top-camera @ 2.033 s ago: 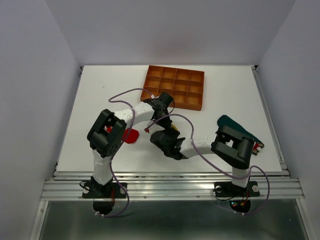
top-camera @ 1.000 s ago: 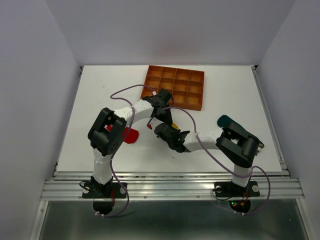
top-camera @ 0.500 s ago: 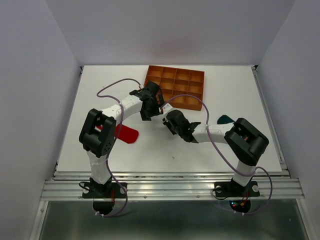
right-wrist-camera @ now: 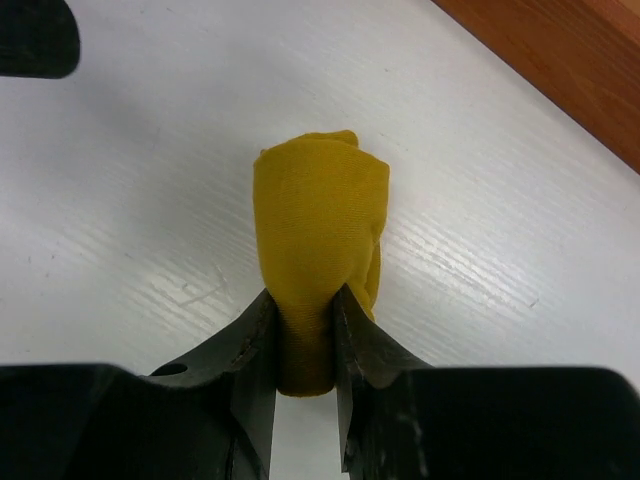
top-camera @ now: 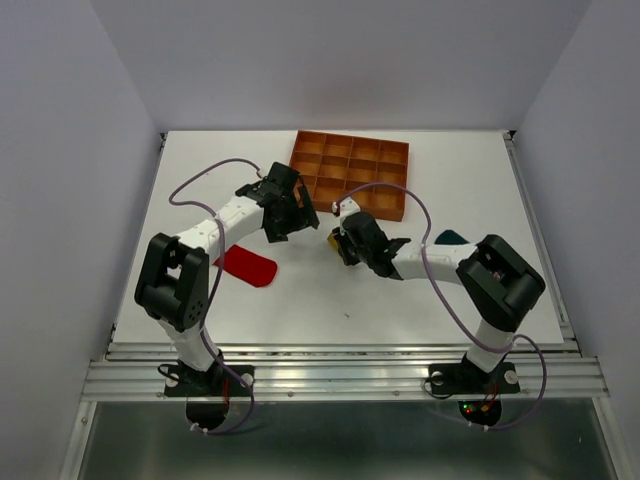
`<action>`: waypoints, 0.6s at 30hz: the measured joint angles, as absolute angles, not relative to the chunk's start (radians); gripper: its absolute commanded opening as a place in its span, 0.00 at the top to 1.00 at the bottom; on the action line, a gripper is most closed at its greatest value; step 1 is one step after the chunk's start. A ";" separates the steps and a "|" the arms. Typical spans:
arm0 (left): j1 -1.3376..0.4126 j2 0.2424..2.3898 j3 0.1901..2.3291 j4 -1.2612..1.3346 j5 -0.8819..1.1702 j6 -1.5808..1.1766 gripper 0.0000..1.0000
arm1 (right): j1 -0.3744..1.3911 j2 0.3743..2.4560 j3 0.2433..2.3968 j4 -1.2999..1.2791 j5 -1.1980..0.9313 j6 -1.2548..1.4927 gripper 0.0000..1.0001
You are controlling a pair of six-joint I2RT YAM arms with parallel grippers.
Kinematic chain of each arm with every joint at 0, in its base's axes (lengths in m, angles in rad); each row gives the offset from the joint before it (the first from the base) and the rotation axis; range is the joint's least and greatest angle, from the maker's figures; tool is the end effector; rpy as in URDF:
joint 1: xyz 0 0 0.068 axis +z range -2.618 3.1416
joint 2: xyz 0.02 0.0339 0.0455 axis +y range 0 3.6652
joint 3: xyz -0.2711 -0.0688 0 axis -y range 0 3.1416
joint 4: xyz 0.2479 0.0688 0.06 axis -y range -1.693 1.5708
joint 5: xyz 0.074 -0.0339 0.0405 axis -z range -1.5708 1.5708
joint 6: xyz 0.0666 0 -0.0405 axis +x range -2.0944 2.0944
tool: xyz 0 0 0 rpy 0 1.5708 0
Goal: Roll the socks
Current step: Place the rolled socks into the container
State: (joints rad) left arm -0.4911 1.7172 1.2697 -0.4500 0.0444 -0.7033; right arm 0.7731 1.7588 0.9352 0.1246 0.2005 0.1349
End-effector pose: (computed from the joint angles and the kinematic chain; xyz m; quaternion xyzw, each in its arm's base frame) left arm 0.3484 -0.1897 0.2187 -0.0926 0.9391 -0.2030 0.2613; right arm 0.2882 0.2627 0.1491 -0.2428 0.8697 0.1027 0.4173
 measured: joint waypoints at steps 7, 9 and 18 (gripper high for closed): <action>-0.481 1.679 1.202 -0.437 0.044 -0.703 0.06 | 0.752 1.705 0.936 0.027 0.209 0.163 0.99; -0.479 1.676 1.190 -0.436 0.044 -0.703 0.06 | 0.723 1.668 0.936 -0.012 0.206 0.166 0.99; -0.463 1.654 1.167 -0.431 0.044 -0.702 0.06 | 0.579 1.554 0.961 -0.053 0.235 0.149 0.99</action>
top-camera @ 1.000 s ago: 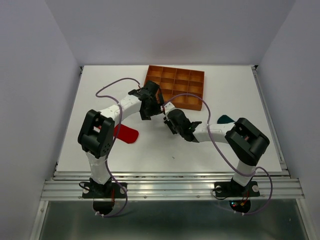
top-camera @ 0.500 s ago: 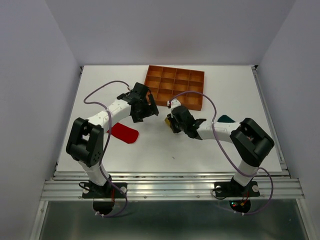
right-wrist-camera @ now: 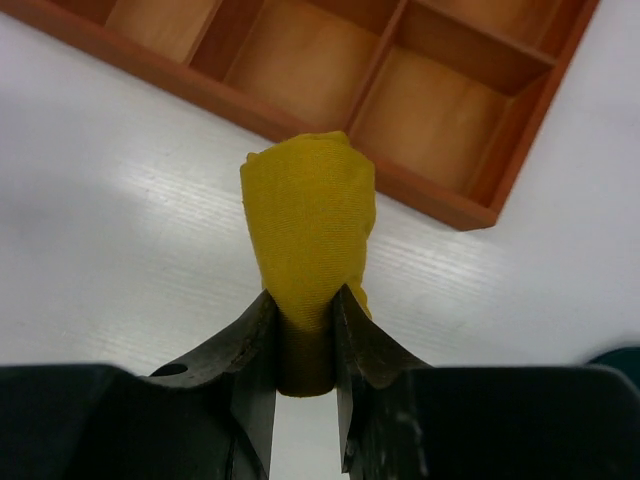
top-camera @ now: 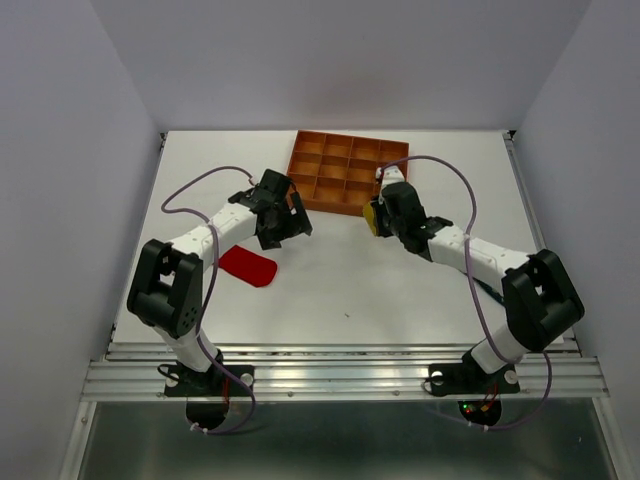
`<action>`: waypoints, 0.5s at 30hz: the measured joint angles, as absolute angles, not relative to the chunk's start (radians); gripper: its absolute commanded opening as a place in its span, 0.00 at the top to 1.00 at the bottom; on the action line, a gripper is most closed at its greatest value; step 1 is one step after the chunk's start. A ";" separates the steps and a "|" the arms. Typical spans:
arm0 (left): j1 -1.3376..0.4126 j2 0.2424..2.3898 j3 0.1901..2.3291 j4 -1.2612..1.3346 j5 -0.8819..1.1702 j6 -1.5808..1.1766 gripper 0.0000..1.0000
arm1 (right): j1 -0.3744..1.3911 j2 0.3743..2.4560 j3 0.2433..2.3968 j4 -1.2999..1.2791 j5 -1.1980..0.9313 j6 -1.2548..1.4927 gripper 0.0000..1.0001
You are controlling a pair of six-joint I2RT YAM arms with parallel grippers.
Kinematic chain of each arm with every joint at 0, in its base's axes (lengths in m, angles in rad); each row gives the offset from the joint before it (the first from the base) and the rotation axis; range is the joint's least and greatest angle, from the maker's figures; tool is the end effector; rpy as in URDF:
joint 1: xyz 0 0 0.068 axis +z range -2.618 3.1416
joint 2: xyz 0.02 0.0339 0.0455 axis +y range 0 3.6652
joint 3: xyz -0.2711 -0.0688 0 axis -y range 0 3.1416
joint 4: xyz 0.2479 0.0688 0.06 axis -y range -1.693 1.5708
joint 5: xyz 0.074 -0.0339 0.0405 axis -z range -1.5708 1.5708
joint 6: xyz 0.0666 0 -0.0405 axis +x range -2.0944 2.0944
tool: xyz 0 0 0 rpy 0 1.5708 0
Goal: Roll the socks
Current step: Place the rolled socks into the container
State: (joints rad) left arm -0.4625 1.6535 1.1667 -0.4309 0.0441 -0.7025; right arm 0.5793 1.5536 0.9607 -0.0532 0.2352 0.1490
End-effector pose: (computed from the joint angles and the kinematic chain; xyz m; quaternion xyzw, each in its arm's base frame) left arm 0.3343 -0.1699 0.2091 -0.1063 0.9410 -0.1939 0.2563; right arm 0.3142 0.1870 0.2123 -0.1386 0.8795 0.0596 0.4513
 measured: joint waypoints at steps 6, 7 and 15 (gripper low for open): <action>-0.456 1.650 1.167 -0.430 0.044 -0.699 0.06 | 0.487 1.551 1.020 -0.059 0.312 0.078 0.99; -0.453 1.650 1.167 -0.430 0.044 -0.699 0.06 | 0.470 1.551 1.033 -0.061 0.326 0.057 0.99; -0.440 1.650 1.165 -0.428 0.044 -0.695 0.06 | 0.425 1.609 1.159 -0.057 0.466 -0.102 0.99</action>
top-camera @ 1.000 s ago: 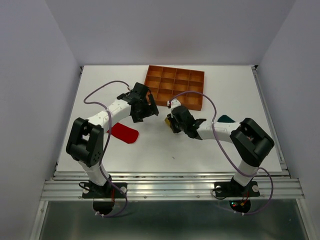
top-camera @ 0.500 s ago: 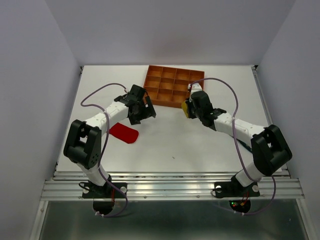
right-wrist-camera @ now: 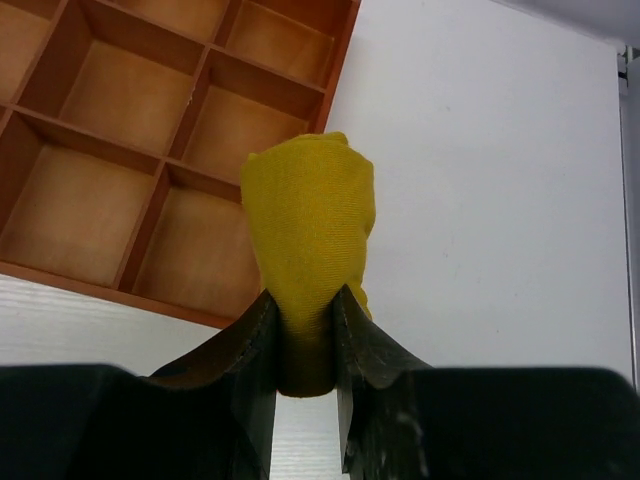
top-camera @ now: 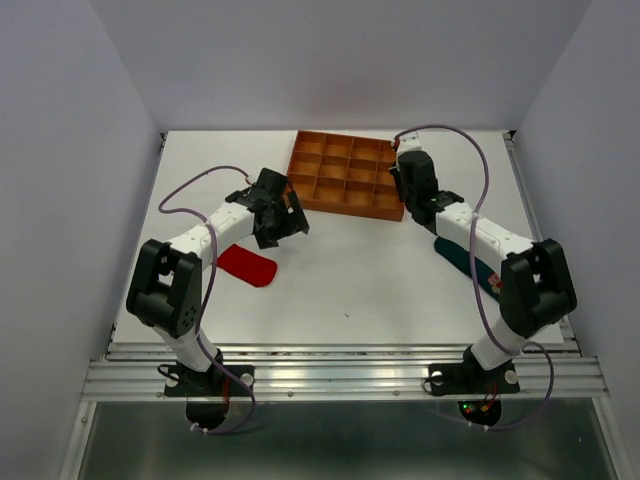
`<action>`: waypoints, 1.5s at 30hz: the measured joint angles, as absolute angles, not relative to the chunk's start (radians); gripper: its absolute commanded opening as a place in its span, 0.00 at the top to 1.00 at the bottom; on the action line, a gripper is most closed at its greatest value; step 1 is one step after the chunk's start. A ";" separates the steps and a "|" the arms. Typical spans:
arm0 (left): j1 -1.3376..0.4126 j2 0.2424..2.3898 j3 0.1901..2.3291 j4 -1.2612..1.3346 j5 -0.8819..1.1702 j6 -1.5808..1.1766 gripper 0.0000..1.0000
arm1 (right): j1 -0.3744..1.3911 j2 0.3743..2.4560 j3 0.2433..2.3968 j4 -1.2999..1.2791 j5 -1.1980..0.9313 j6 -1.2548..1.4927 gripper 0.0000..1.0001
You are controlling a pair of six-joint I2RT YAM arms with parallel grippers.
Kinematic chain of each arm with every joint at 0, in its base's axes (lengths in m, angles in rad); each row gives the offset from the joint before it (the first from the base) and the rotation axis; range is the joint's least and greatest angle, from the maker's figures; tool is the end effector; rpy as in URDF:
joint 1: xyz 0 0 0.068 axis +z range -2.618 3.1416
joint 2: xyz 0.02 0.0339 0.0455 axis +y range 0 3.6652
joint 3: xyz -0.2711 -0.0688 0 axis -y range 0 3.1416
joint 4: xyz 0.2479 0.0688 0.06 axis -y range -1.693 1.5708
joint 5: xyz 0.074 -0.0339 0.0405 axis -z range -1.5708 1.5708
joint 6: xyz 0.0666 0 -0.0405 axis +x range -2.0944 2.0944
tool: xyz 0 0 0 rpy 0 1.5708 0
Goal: Roll the socks
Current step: Place the rolled socks into the container
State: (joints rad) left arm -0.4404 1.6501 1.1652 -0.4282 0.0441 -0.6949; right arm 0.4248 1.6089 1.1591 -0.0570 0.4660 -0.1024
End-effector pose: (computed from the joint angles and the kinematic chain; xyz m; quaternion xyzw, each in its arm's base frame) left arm 0.3377 -0.1624 0.2101 -0.1130 0.9394 -0.1912 0.2610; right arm 0.3735 0.1361 0.2659 -0.1054 0.8401 -0.1172 0.5191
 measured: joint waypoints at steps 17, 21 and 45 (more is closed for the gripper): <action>-0.423 1.652 1.156 -0.421 0.044 -0.689 0.06 | 0.422 1.827 1.206 -0.032 0.373 -0.229 0.99; -0.422 1.653 1.154 -0.415 0.044 -0.689 0.06 | 0.420 1.830 1.218 -0.028 0.321 -0.233 0.99; -0.283 2.005 1.658 -0.350 -0.010 -0.570 0.18 | 0.420 1.877 1.278 -0.022 0.332 -0.239 0.99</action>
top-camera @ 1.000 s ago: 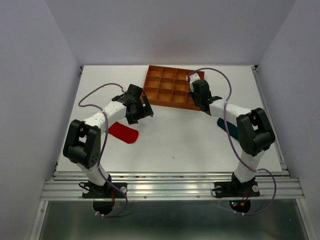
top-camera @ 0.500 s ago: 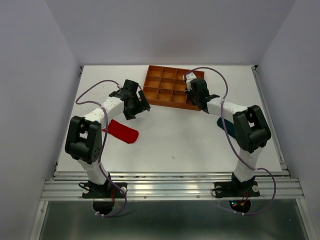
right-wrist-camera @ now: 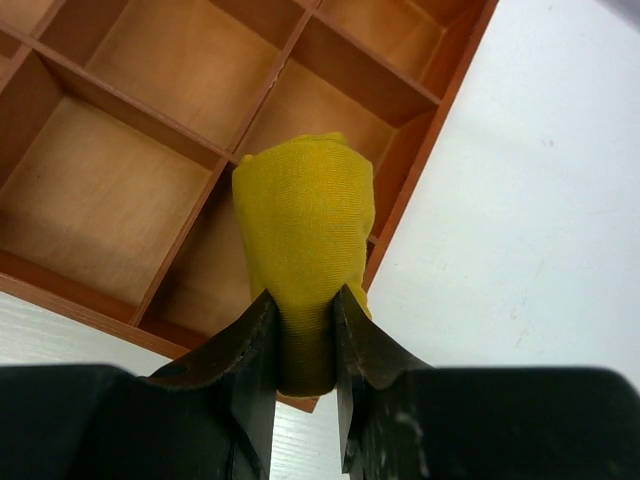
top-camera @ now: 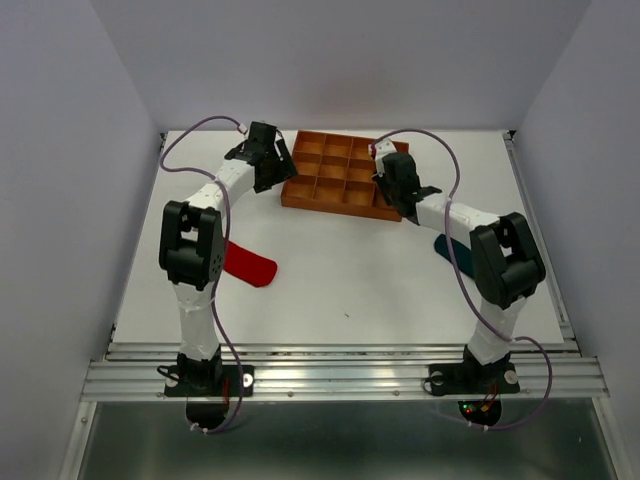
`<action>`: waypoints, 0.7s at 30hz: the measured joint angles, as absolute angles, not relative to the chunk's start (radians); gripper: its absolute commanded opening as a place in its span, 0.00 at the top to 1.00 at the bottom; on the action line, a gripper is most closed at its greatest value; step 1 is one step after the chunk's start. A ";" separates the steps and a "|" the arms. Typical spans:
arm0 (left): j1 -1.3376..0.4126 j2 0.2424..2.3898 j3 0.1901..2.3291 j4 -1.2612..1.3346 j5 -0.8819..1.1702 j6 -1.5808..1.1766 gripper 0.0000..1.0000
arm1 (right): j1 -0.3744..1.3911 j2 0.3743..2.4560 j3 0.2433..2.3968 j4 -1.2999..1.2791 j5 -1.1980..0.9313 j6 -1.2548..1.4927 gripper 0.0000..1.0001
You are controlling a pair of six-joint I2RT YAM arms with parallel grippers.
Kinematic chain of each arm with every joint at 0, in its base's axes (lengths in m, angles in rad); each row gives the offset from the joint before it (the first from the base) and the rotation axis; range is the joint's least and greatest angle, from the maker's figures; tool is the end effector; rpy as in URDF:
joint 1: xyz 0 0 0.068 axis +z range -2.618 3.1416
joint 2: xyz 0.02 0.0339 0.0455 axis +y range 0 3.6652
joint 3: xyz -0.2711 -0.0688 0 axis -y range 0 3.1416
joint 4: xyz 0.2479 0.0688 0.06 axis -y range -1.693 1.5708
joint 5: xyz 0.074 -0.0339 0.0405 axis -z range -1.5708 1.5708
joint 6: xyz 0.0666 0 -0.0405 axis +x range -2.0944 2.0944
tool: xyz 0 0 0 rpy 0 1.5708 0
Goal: Roll the socks
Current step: Place the rolled socks into the container
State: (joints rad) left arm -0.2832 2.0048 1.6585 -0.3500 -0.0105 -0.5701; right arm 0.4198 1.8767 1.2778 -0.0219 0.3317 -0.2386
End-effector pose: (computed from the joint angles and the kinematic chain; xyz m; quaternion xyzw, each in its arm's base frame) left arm 0.4759 -0.1378 0.2416 -0.1317 0.8963 -0.1709 0.3875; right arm 0.4213 0.1643 0.2021 -0.2121 0.8544 -0.1054 0.4625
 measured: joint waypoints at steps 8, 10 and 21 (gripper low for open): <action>-0.278 2.160 1.754 -0.385 -0.052 -0.495 0.32 | 0.405 1.809 1.280 -0.017 0.369 -0.237 0.99; -0.278 2.188 1.776 -0.392 -0.062 -0.481 0.37 | 0.393 1.803 1.280 -0.016 0.380 -0.238 0.99; -0.285 2.218 1.793 -0.363 -0.005 -0.403 0.98 | 0.367 1.800 1.280 -0.017 0.412 -0.268 0.99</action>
State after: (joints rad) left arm -0.2848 2.2185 1.7927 -0.3626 -0.0051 -0.4030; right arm 0.3668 1.7996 1.2800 -0.0166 0.4122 -0.2684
